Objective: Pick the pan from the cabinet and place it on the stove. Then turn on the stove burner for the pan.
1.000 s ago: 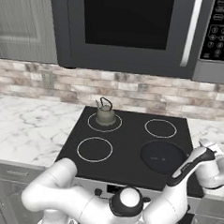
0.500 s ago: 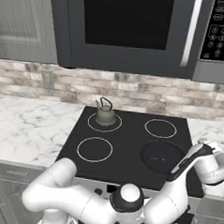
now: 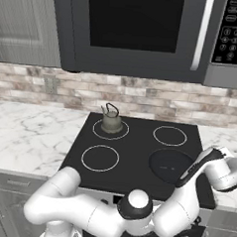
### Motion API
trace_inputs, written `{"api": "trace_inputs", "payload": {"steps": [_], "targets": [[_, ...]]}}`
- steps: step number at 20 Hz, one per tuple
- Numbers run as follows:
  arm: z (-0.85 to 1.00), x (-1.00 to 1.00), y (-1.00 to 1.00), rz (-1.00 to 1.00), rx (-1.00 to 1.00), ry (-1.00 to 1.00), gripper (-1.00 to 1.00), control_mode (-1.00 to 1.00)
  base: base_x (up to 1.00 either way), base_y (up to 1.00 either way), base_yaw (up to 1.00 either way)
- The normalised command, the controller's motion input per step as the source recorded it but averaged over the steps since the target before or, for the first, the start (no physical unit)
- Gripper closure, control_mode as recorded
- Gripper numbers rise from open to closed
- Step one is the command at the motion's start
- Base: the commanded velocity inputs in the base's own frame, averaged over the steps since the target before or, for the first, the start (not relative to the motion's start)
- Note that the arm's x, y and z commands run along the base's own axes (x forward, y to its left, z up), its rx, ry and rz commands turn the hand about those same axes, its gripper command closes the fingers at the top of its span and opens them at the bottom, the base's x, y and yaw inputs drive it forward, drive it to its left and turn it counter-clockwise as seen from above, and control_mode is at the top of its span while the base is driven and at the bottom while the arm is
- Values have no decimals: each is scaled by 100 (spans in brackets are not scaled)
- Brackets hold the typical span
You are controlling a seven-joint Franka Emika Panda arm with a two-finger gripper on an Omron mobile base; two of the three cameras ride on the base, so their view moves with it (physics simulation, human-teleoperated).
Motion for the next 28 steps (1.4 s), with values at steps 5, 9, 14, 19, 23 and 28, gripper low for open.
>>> {"api": "trace_inputs", "payload": {"steps": [5, 9, 14, 19, 23, 28], "targets": [[-5, 0, 0, 0, 0, 2, -100, -100, 0, 0, 0], [-13, 0, 0, 0, 0, 0, -100, -100, 0, 0, 0], [-10, 0, 0, -1, 0, 3, -100, -100, 0, 0, 0], [-23, 0, 0, -1, 0, 8, -100, -100, 0, 0, 0], [-26, 0, 0, -1, 0, 10, -100, -100, 0, 0, 0], [-23, 0, 0, -1, 0, 9, -100, -100, 0, 0, 0]]}}
